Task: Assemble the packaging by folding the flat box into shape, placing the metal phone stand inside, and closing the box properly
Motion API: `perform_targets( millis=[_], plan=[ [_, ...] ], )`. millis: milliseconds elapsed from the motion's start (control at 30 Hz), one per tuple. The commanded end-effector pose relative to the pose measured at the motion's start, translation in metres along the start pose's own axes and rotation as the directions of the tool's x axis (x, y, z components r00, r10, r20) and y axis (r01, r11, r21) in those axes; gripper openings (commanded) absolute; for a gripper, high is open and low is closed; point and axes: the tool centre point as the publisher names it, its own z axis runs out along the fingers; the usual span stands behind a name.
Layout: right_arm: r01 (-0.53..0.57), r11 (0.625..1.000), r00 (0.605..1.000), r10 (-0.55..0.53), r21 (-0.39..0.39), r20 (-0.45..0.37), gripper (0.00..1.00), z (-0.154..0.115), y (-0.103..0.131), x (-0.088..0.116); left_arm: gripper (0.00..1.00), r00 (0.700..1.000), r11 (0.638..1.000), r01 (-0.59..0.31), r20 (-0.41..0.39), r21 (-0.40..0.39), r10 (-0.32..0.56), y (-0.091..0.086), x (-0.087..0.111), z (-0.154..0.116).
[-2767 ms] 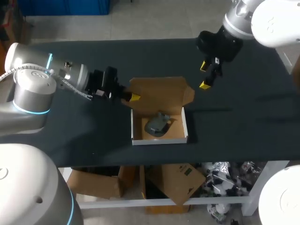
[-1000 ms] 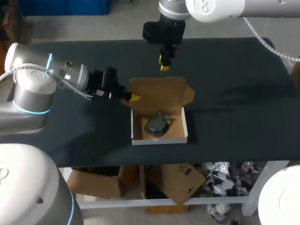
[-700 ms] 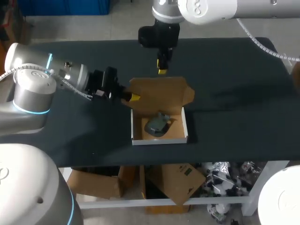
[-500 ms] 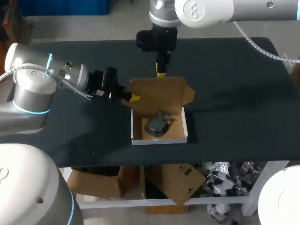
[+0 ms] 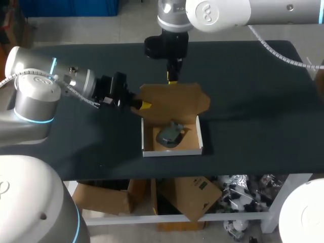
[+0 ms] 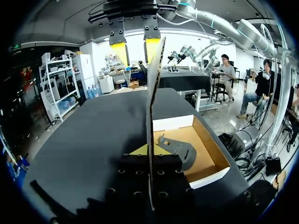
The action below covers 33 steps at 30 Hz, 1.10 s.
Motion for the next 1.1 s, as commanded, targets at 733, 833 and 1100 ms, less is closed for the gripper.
perform_targets(
  millis=[733,833,1100],
  plan=[
    [-0.013,0.999,1.000,0.013,0.037,-0.004,0.27,0.011,0.003,0.022,0.00,1.000,1.000,-0.001,0.002,0.002,0.001,0.002,0.001,0.001],
    [-0.012,0.999,1.000,0.012,0.038,-0.005,0.27,0.012,0.004,0.023,0.00,1.000,1.000,-0.001,0.002,0.002,0.001,0.002,0.001,0.001],
    [-0.014,0.999,1.000,0.015,0.042,-0.005,0.29,0.014,0.004,0.025,0.00,1.000,1.000,-0.001,0.002,0.002,0.001,0.002,0.001,0.001]
  ],
)
